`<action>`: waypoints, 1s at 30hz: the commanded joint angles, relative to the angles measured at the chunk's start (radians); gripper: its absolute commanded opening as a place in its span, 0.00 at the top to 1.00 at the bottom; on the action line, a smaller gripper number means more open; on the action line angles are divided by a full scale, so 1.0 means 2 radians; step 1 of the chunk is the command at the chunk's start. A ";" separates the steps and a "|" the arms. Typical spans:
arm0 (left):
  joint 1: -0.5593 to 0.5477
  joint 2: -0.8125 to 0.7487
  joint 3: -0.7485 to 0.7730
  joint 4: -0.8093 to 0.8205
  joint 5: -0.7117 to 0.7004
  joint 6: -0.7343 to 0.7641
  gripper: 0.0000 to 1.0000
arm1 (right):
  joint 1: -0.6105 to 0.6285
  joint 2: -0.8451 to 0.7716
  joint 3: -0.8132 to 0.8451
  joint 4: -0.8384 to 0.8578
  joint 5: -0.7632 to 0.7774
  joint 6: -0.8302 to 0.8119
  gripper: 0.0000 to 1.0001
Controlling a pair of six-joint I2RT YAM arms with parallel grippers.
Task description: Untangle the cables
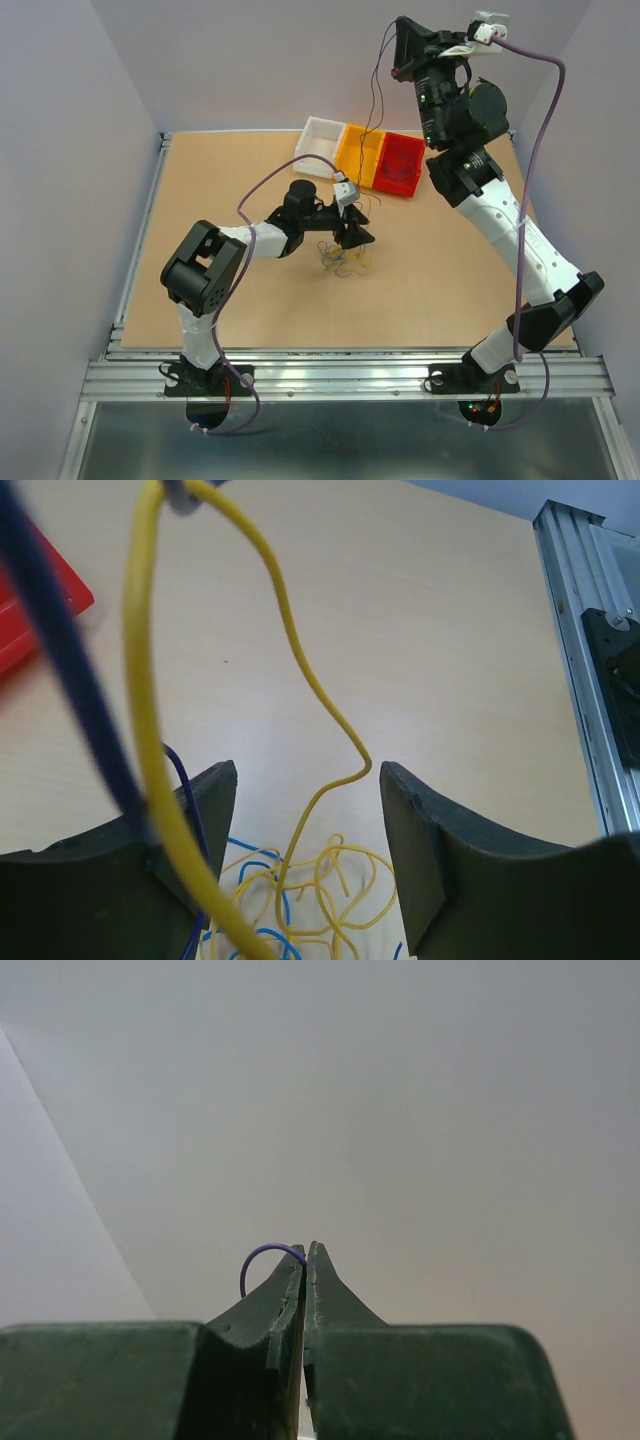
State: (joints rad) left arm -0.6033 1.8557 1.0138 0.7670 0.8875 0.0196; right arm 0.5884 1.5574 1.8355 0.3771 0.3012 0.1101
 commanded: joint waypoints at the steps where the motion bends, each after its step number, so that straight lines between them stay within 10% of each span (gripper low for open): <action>1: -0.007 0.007 0.033 -0.016 -0.003 0.025 0.46 | -0.002 -0.024 0.005 0.038 0.016 0.009 0.99; 7: -0.016 0.045 0.068 -0.076 -0.023 0.054 0.77 | -0.003 -0.013 0.051 0.050 0.059 -0.025 0.99; 12: -0.017 0.083 0.106 -0.125 -0.049 0.058 0.84 | -0.003 0.002 0.099 0.074 0.093 -0.076 0.99; 24: -0.017 0.138 0.168 -0.199 -0.085 0.051 0.74 | -0.003 0.003 0.135 0.088 0.114 -0.112 0.99; 30: -0.016 0.131 0.170 -0.210 -0.099 0.056 0.44 | -0.003 0.004 0.132 0.093 0.125 -0.133 0.99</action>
State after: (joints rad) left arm -0.6350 2.1365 1.3312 0.3782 0.7097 0.1207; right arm 0.5884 1.5906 2.0666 0.4942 0.5282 -0.1135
